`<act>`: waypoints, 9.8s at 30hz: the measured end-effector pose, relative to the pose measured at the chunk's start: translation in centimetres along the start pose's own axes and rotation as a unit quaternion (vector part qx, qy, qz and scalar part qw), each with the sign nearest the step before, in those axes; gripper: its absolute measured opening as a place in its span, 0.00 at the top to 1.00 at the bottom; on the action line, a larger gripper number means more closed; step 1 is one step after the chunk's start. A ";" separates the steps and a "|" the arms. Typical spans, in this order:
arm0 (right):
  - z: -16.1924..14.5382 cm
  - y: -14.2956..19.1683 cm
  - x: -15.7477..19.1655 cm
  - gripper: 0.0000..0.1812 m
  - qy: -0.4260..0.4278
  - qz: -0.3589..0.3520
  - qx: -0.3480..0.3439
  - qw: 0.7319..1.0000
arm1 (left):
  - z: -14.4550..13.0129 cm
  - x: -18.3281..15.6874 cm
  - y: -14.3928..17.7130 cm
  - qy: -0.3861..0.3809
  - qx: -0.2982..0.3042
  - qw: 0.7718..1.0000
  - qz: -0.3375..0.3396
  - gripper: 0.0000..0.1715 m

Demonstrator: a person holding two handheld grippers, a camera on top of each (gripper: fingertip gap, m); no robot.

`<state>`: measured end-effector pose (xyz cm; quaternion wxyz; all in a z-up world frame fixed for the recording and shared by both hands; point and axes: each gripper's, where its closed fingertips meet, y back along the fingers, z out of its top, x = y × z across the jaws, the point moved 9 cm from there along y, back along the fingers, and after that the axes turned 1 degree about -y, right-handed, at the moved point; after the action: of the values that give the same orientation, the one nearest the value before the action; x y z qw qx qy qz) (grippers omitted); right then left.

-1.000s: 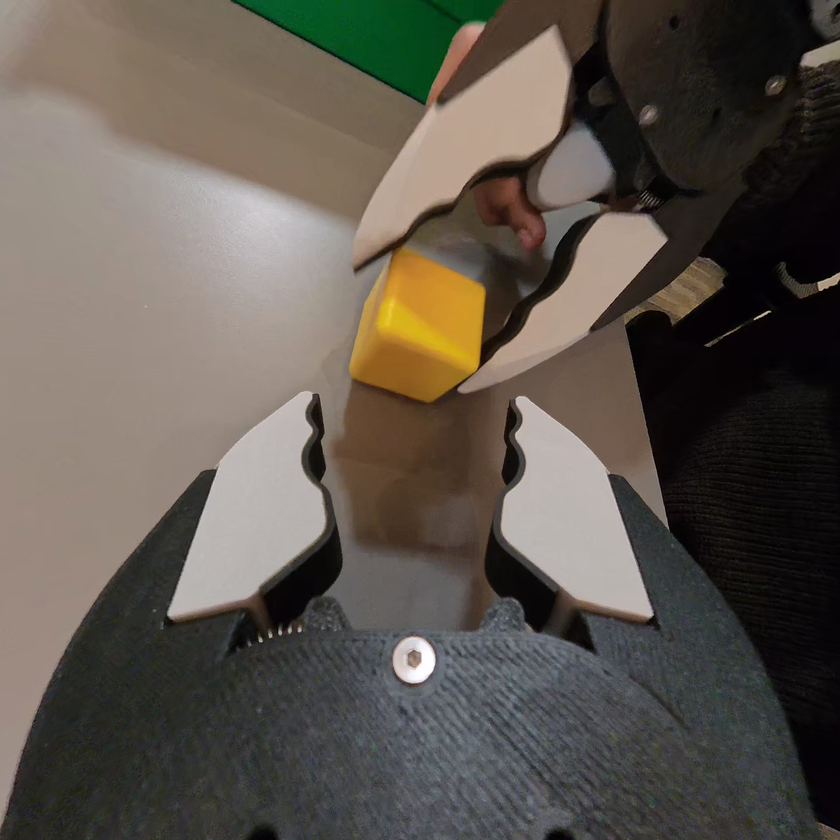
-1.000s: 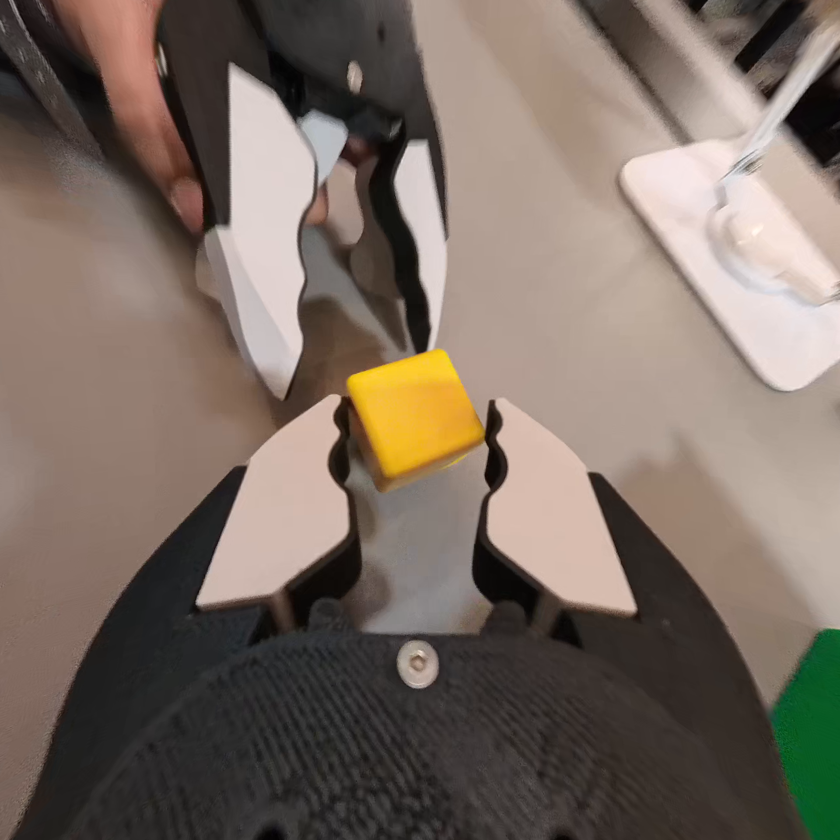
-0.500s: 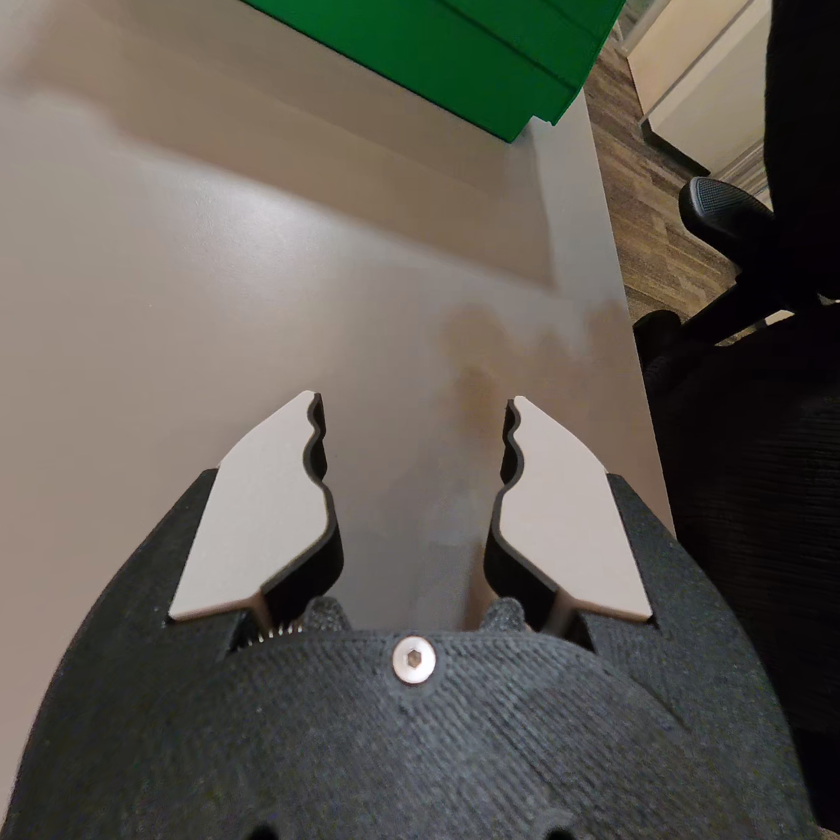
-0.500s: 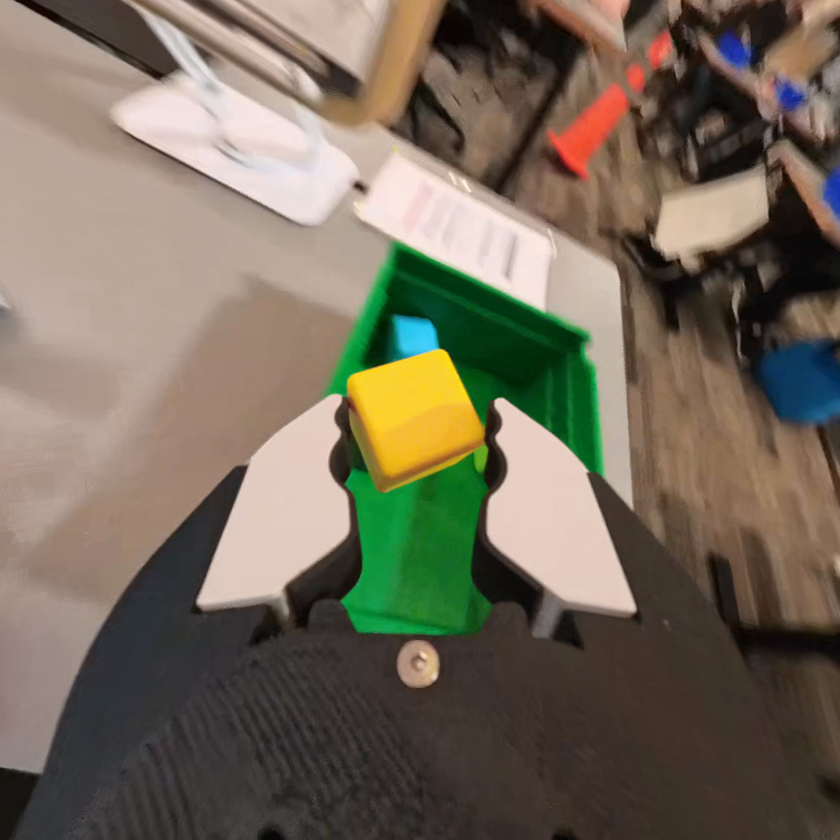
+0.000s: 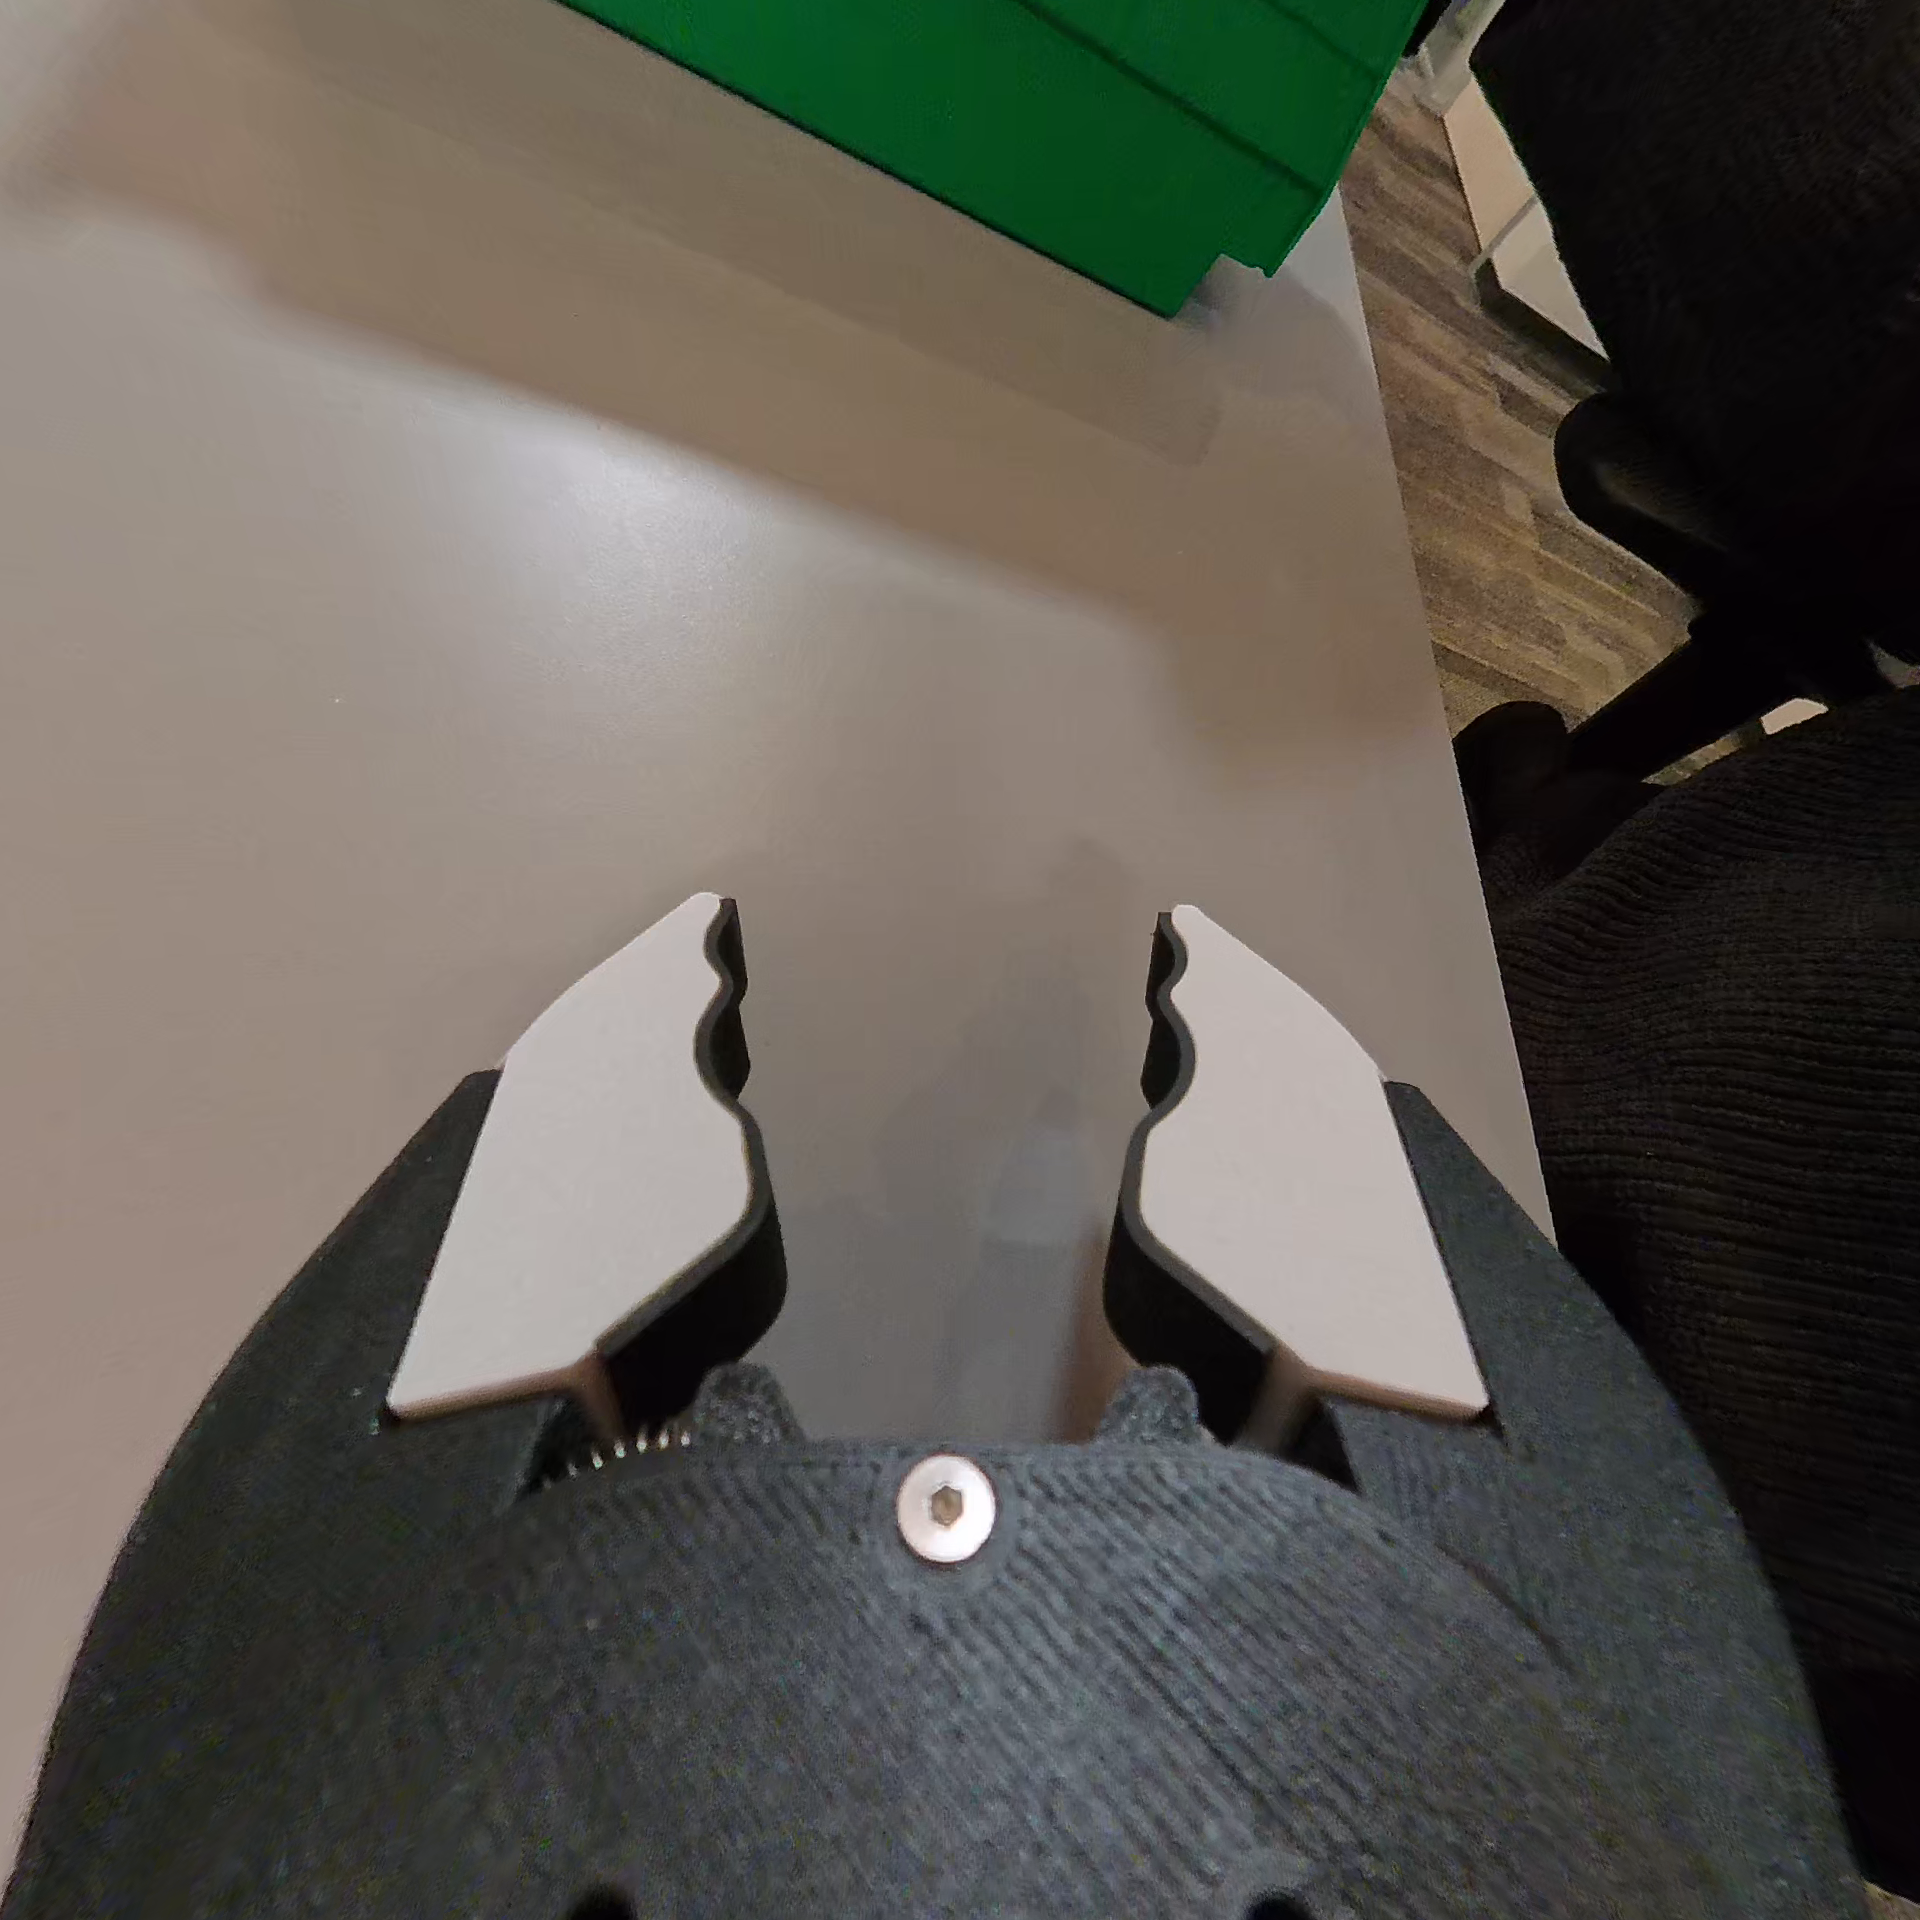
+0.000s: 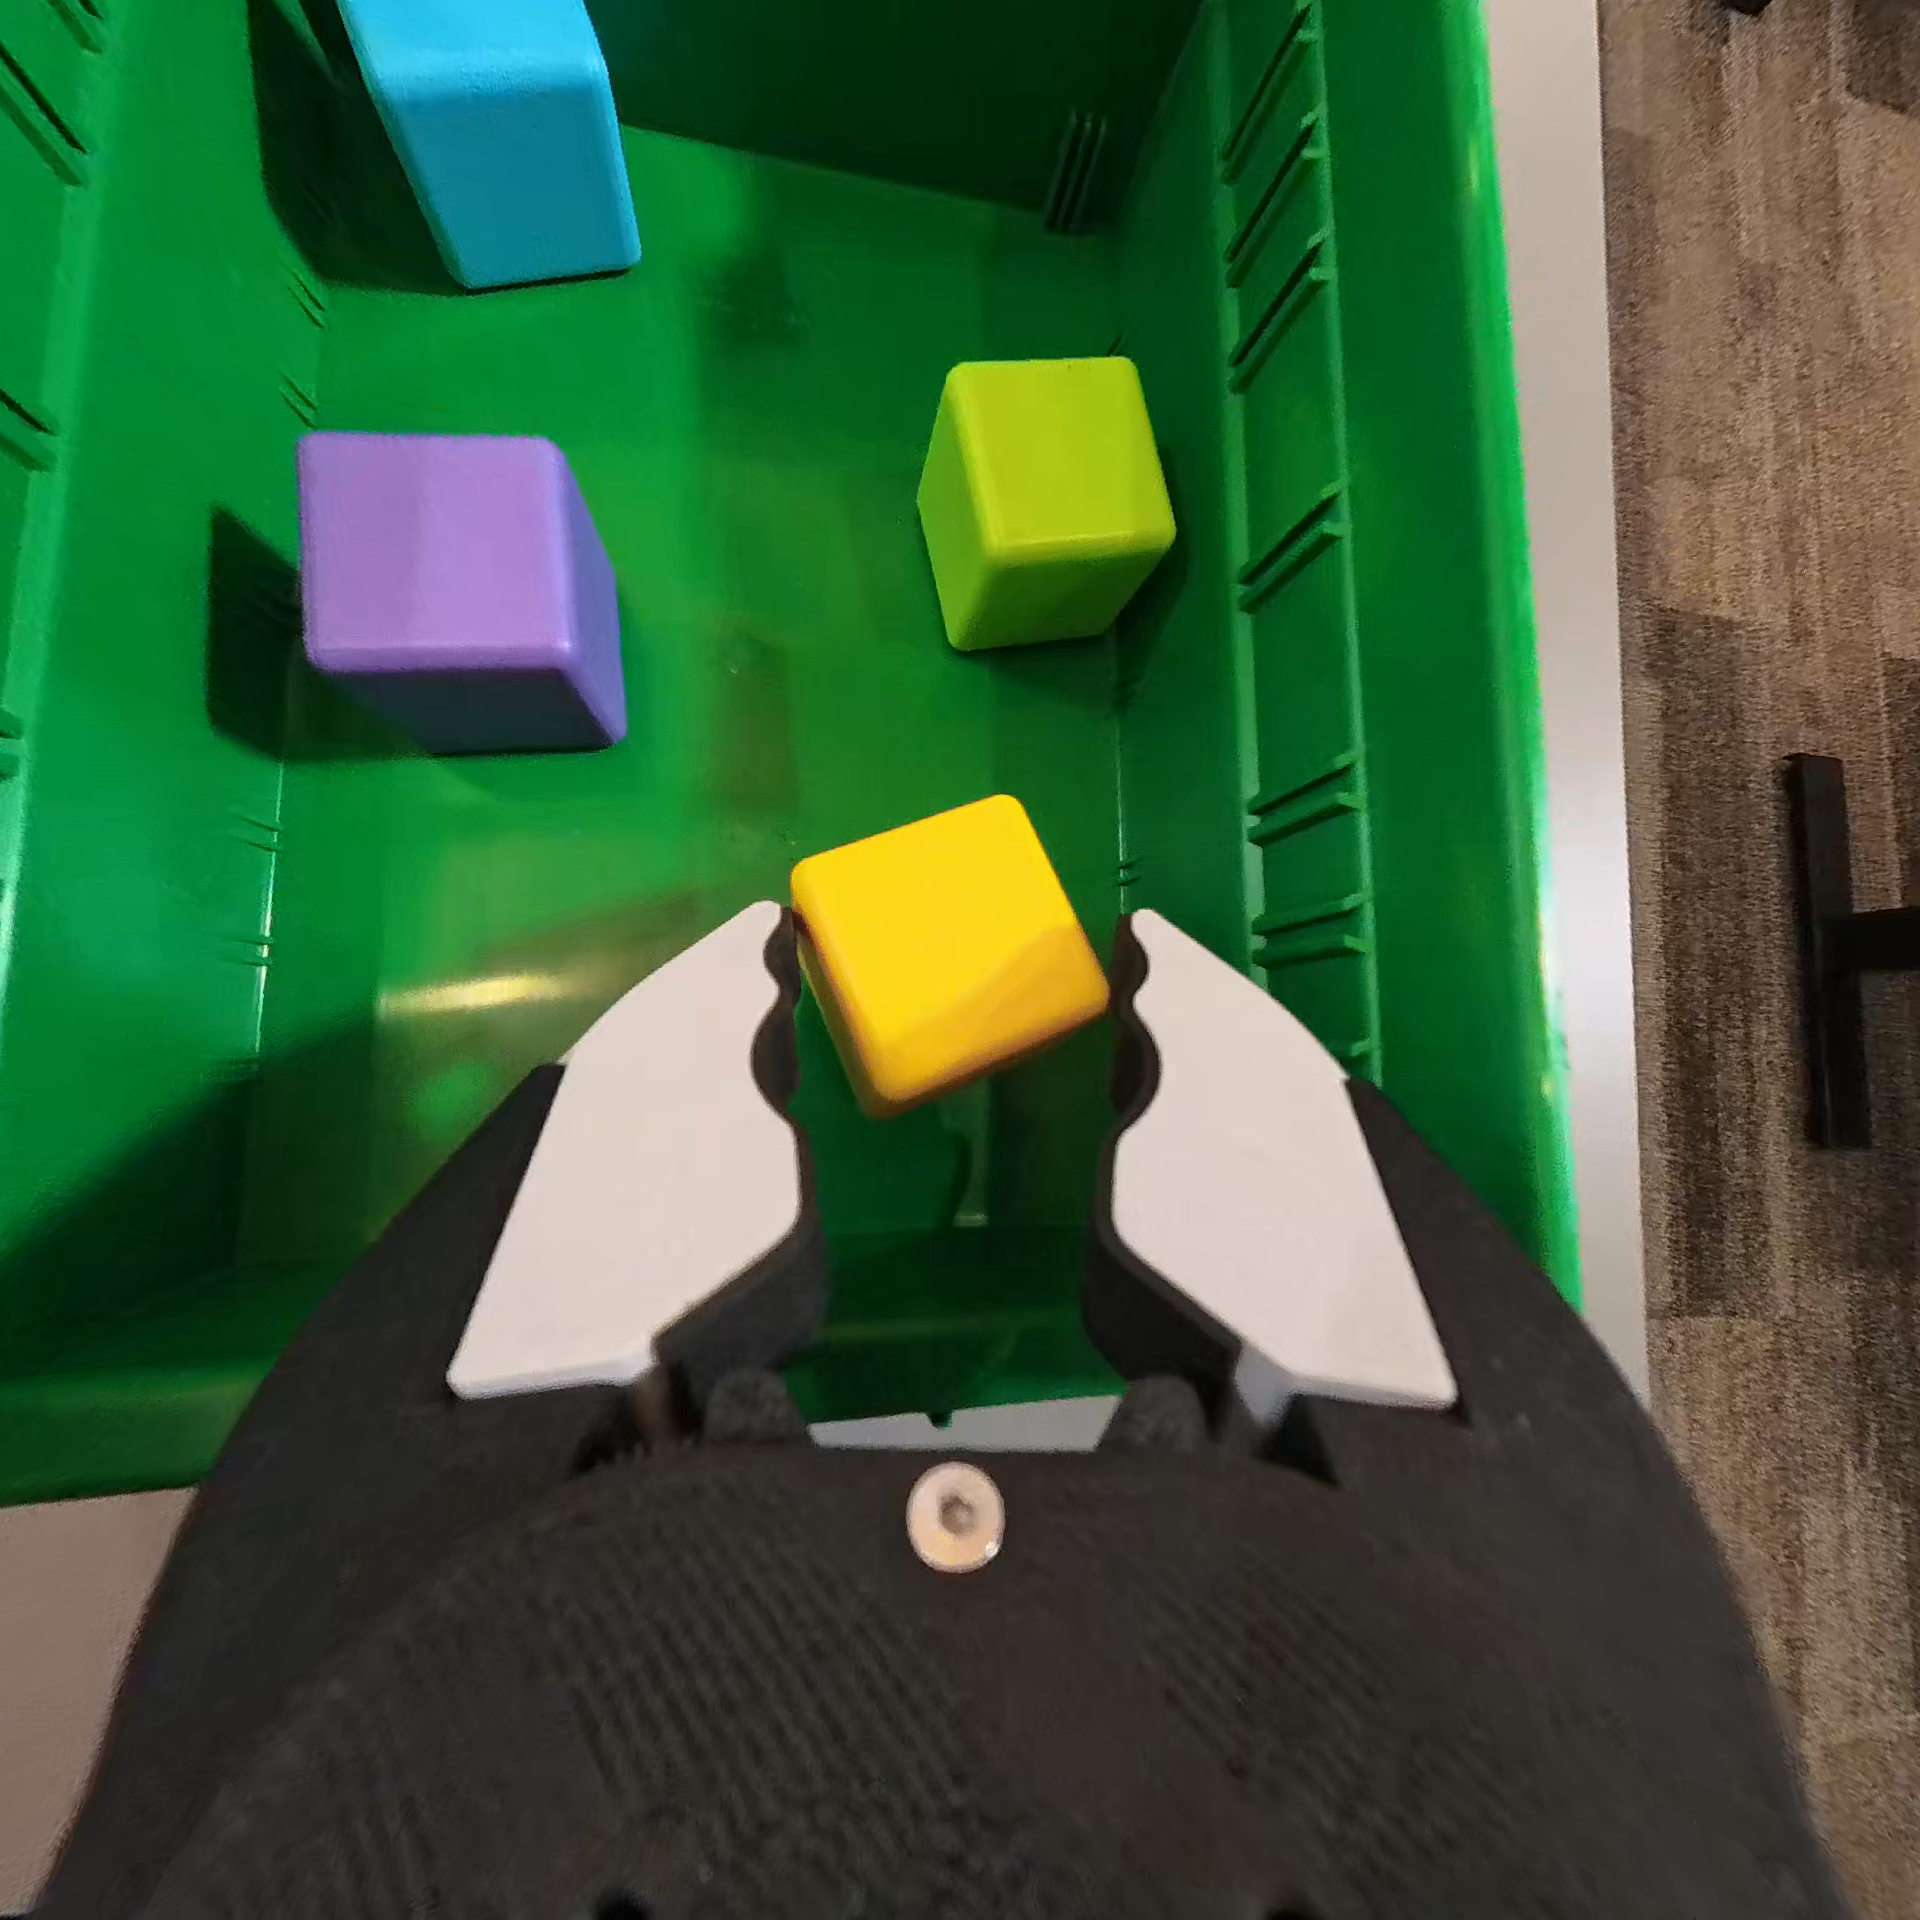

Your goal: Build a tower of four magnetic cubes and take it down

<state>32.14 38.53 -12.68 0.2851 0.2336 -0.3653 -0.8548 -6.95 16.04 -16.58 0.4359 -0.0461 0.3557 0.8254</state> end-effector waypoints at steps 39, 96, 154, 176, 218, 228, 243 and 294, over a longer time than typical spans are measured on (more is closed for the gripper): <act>-2.3 10.4 -6.2 0.67 -0.140 -0.024 -0.311 0.940 | 2.4 -5.1 4.3 0.015 -0.136 0.961 0.242 0.76; 6.2 -5.9 -8.3 0.97 0.017 0.167 0.164 0.972 | -8.2 -11.0 22.5 0.147 0.005 0.770 0.621 0.54; 20.5 -2.0 55.1 0.91 0.010 0.296 0.146 0.944 | -15.5 -21.9 37.7 0.219 -0.065 0.681 0.696 0.96; 22.5 6.6 64.4 0.64 0.102 0.390 0.073 0.912 | -13.5 -25.0 37.3 0.172 -0.100 0.688 0.698 0.95; -8.8 12.1 9.1 0.69 -0.154 0.203 -0.226 0.940 | 19.8 -10.4 -19.9 -0.019 0.061 0.970 0.236 0.86; -7.9 12.7 11.6 0.73 -0.065 0.088 -0.257 0.960 | 18.7 -13.6 -8.2 -0.048 -0.072 0.970 0.229 0.71; -3.1 5.4 15.0 0.72 -0.141 0.102 -0.199 0.964 | -3.2 -6.8 10.4 0.229 -0.225 0.911 0.259 0.53; 4.5 8.5 25.8 0.65 0.052 0.167 -0.478 0.861 | -15.5 -11.1 21.7 0.222 -0.216 0.689 0.655 0.59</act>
<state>13.31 18.94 -8.30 0.5192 0.0482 0.0698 -0.8505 -20.08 -9.25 -11.93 -0.3295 -0.0759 0.1936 0.9210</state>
